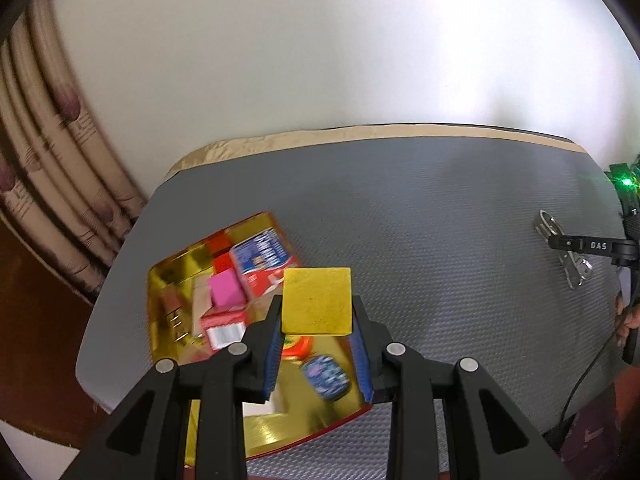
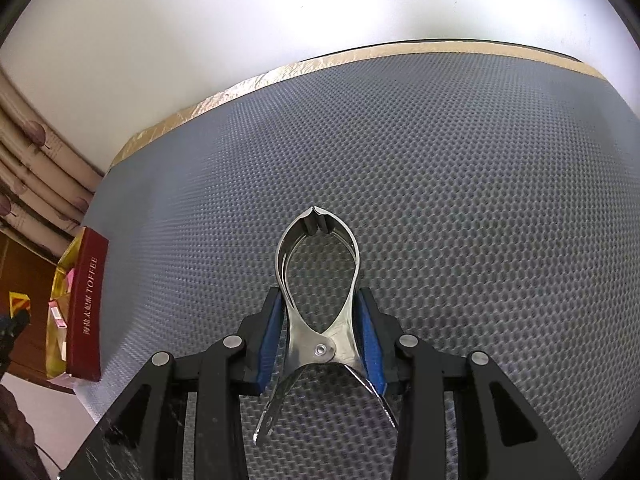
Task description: Organize rigid objects
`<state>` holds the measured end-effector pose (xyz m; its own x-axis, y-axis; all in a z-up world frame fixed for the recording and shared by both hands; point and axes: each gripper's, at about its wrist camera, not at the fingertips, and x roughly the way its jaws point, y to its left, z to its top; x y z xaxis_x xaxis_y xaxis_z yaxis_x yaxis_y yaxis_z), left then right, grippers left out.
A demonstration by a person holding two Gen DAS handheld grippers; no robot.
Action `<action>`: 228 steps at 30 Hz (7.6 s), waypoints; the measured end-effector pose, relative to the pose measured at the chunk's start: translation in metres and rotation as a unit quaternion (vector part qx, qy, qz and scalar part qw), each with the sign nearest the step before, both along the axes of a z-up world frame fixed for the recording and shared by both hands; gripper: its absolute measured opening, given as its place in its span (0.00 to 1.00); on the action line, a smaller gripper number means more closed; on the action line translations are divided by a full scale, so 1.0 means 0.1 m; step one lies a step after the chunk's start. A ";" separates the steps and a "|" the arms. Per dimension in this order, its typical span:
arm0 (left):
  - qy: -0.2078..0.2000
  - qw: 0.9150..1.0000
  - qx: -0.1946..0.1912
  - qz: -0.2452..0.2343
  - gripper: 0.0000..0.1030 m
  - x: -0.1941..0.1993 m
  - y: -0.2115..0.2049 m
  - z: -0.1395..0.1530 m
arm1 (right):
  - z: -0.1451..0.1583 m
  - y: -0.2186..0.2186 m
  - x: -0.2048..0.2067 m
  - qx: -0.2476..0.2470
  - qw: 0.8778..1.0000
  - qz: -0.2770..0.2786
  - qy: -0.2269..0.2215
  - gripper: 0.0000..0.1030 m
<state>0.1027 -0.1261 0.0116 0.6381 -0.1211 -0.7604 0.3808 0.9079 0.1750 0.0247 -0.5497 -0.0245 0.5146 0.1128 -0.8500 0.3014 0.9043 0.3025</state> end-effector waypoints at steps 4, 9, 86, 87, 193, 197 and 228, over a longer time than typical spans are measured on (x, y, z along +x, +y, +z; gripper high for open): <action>0.008 1.000 -0.004 0.019 0.29 -0.01 0.18 -0.04 | -0.02 0.15 0.04 0.007 1.000 0.001 0.003 0.34; 0.025 0.999 -0.012 0.045 0.30 0.00 0.40 -0.12 | -0.03 0.30 0.08 0.015 1.000 0.002 0.007 0.34; 0.035 0.967 -0.160 0.197 0.49 -0.02 1.92 -0.18 | 0.69 3.45 1.05 0.065 0.953 0.295 -0.022 0.33; 0.041 0.965 -0.155 0.206 0.49 0.00 1.96 -0.21 | 0.62 3.56 1.05 0.063 0.951 0.301 -0.017 0.33; -0.130 0.969 -0.092 0.191 0.50 -0.98 1.48 0.04 | 1.16 3.90 -0.67 -0.222 0.929 0.112 -0.274 0.99; -0.114 0.970 -0.094 0.194 0.50 -0.93 1.50 0.01 | 1.14 3.89 -0.67 -0.223 0.930 0.111 -0.272 0.99; -0.122 0.962 -0.108 0.219 0.50 -0.95 1.58 0.04 | 1.08 3.92 -0.69 -0.223 0.930 0.126 -0.265 0.99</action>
<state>0.0080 0.0318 0.0154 0.8205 0.0618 -0.5683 -0.0750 0.9972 0.0001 -0.0441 -0.1580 0.0838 0.8791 -0.0155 -0.4764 -0.0220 0.9971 -0.0732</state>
